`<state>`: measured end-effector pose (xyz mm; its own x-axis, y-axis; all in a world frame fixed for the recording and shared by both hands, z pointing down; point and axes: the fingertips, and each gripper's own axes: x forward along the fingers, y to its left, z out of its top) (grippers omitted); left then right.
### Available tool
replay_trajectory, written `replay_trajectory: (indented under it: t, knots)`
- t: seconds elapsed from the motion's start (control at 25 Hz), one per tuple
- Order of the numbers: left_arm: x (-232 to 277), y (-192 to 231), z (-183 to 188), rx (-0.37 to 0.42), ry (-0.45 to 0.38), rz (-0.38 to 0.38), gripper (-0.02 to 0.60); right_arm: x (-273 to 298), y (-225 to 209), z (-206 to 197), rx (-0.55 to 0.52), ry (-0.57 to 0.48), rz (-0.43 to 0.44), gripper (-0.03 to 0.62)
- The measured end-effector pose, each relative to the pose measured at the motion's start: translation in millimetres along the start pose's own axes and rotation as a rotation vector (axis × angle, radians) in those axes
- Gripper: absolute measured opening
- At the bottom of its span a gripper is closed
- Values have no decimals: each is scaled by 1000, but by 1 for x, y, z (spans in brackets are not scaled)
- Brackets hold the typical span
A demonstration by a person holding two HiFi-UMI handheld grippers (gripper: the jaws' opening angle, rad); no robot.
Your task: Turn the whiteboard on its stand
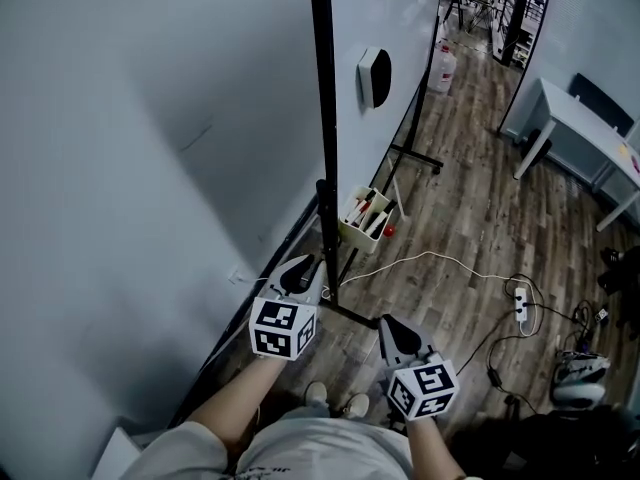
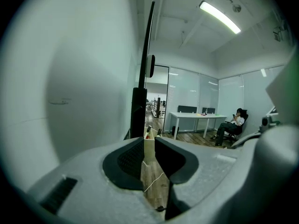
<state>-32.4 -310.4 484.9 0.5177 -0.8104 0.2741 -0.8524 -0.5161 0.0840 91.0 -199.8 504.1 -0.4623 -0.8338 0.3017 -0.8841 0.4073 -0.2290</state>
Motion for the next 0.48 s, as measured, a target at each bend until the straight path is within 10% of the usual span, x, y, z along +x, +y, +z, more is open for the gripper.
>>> replay_trajectory:
  t: [0.48]
  knots:
    - [77, 30, 9, -6, 24, -16, 259, 7, -5, -15, 23, 42, -8, 6]
